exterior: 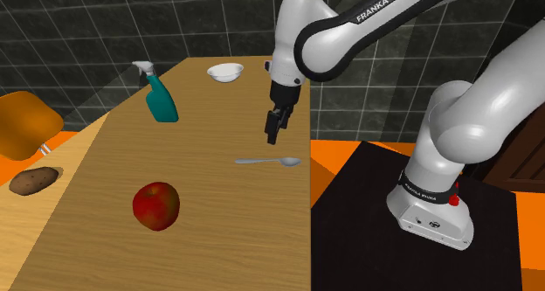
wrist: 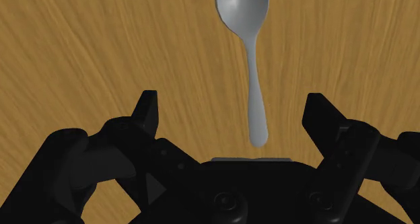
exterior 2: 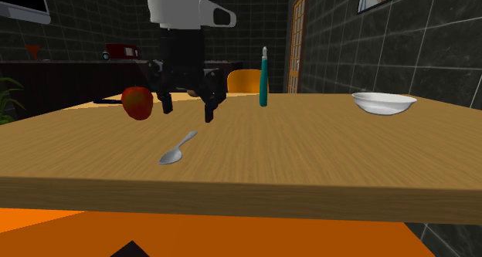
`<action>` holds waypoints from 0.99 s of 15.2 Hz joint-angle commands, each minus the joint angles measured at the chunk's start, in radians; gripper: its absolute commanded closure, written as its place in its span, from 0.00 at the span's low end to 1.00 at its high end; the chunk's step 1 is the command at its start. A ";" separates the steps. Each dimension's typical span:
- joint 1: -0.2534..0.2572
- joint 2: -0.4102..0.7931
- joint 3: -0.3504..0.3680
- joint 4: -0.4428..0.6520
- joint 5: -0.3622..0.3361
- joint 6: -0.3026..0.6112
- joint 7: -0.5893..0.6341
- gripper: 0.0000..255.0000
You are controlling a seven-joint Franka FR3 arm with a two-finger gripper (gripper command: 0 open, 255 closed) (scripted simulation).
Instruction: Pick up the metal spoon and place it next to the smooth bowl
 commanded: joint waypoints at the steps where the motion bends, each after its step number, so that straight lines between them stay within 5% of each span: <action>1: 0.020 0.057 0.025 -0.002 0.020 0.091 0.000 0.00; 11: 0.038 0.248 0.076 0.000 0.034 0.313 0.006 0.00; 15: 0.038 0.248 0.076 0.000 0.034 0.313 0.006 0.00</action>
